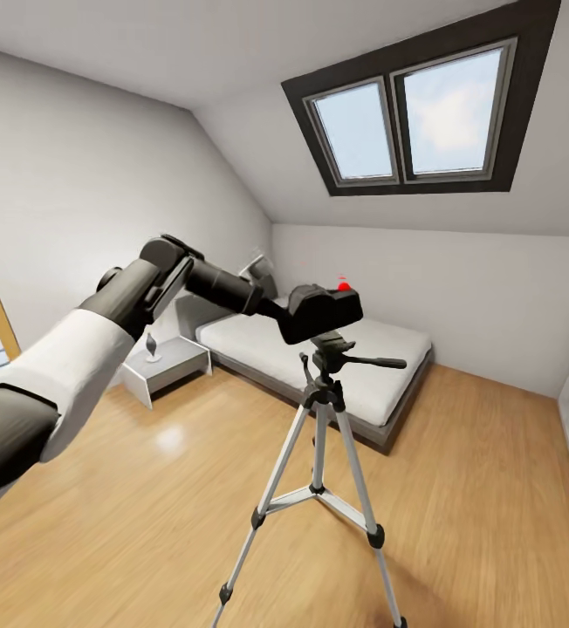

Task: Attach the digital camera to the camera tripod in the bedroom.

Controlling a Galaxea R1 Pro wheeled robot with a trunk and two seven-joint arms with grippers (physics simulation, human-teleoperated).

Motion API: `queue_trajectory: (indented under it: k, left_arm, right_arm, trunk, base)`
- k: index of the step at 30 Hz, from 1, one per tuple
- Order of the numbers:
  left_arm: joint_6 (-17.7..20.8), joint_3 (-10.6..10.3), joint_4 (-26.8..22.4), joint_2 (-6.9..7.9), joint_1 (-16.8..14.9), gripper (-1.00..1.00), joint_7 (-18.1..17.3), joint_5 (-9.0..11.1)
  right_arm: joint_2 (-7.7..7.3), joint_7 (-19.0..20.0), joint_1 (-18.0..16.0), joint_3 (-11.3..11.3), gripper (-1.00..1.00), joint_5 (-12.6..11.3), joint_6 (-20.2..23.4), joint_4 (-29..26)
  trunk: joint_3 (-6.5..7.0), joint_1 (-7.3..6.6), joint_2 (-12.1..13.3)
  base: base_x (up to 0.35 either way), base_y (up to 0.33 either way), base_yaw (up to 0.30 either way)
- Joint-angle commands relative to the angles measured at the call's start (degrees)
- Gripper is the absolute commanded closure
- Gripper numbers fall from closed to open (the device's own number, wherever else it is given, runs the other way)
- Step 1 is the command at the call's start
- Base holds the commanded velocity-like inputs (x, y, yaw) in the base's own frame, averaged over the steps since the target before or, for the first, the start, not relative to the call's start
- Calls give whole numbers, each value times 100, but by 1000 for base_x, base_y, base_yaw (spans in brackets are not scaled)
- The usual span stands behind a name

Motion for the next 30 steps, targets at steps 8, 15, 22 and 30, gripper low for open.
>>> queue_trajectory:
  k: [8, 15, 22, 30]
  left_arm:
    - [-69, -165, -14, 144, -7, 100, -19, 96]
    - [-73, 395, -181, 199, -7, 100, -23, 102]
    - [-43, 516, -387, 204, -7, 100, -46, 102]
    - [-37, 522, -539, 204, -7, 100, -52, 102]
  right_arm:
    - [0, 6, -7, -39, -100, 0, -38, 19]
    - [0, 6, -7, -39, -100, 0, -38, 19]
    - [0, 6, -7, -39, -100, 0, -38, 19]
    - [0, 6, -7, -39, -100, 0, -38, 19]
  trunk:
    - [-2, 2, -5]
    - [-2, 2, -5]
    - [-2, 2, -5]
    - [-2, 2, -5]
  base:
    - [0, 0, 149]
    - [61, -26, 151]
    - [217, -165, 17]
    - [75, -55, 1]
